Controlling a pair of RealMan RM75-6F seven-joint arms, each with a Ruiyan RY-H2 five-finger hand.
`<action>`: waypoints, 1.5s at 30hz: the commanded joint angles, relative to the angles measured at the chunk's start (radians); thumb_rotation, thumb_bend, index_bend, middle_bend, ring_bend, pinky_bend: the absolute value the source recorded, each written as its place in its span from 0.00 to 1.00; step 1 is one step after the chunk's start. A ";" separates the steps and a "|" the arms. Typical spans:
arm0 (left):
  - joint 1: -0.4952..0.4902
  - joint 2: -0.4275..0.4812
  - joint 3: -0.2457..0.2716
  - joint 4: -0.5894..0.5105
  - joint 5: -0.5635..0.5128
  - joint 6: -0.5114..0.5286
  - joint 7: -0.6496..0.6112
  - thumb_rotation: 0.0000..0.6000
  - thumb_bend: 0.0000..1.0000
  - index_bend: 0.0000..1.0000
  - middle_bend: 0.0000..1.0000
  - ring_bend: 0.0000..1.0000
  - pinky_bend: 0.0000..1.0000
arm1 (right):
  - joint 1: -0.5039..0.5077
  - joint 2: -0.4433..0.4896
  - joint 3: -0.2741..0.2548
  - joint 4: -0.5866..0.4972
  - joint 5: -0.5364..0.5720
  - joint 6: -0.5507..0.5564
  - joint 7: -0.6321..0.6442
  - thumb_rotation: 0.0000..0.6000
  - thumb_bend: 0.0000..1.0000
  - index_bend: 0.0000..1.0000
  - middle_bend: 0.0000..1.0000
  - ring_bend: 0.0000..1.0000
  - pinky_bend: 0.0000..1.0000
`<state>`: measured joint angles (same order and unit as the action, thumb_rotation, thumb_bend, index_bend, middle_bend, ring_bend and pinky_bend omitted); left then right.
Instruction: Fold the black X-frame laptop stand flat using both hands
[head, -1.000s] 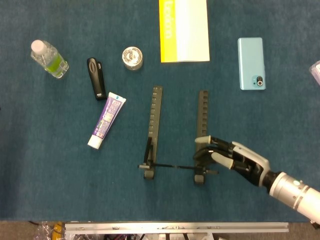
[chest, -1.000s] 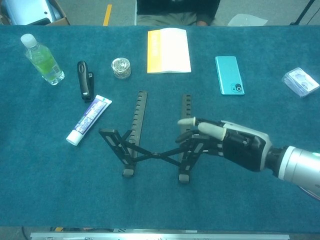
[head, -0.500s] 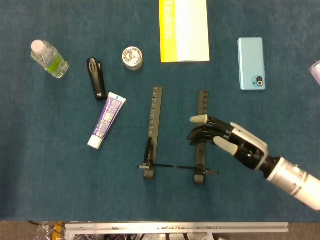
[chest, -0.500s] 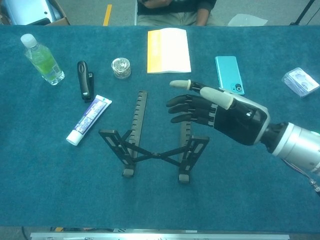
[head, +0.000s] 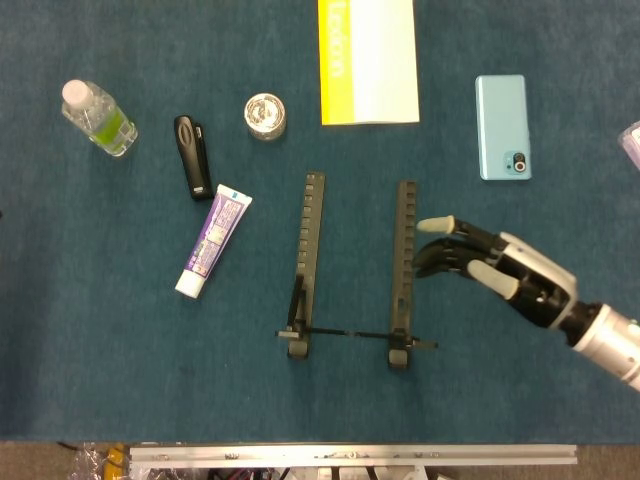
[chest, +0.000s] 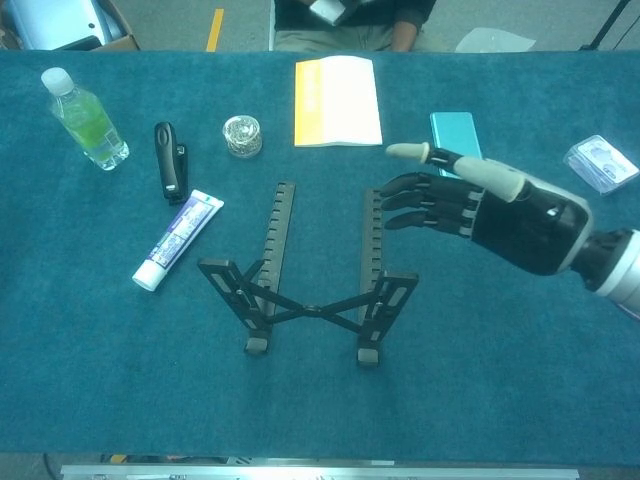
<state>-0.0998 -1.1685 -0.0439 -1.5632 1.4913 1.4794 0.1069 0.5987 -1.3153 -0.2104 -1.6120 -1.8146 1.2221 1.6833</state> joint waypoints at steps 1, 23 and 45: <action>-0.003 -0.005 -0.001 0.005 0.000 -0.004 -0.006 1.00 0.47 0.37 0.37 0.31 0.26 | -0.011 0.016 -0.010 0.001 0.003 0.022 -0.016 0.58 0.39 0.18 0.35 0.24 0.24; -0.137 0.043 -0.003 -0.077 -0.011 -0.256 -0.424 1.00 0.47 0.37 0.37 0.31 0.26 | -0.042 0.168 -0.044 -0.057 0.000 0.114 -0.036 0.58 0.39 0.18 0.34 0.24 0.24; -0.279 0.012 0.025 -0.089 0.027 -0.489 -0.945 1.00 0.47 0.37 0.37 0.31 0.26 | -0.054 0.236 -0.043 -0.189 0.032 0.041 -0.314 0.58 0.38 0.15 0.30 0.18 0.24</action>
<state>-0.3496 -1.1508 -0.0274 -1.6461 1.5005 1.0319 -0.7571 0.5463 -1.0830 -0.2555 -1.7949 -1.7870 1.2679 1.3760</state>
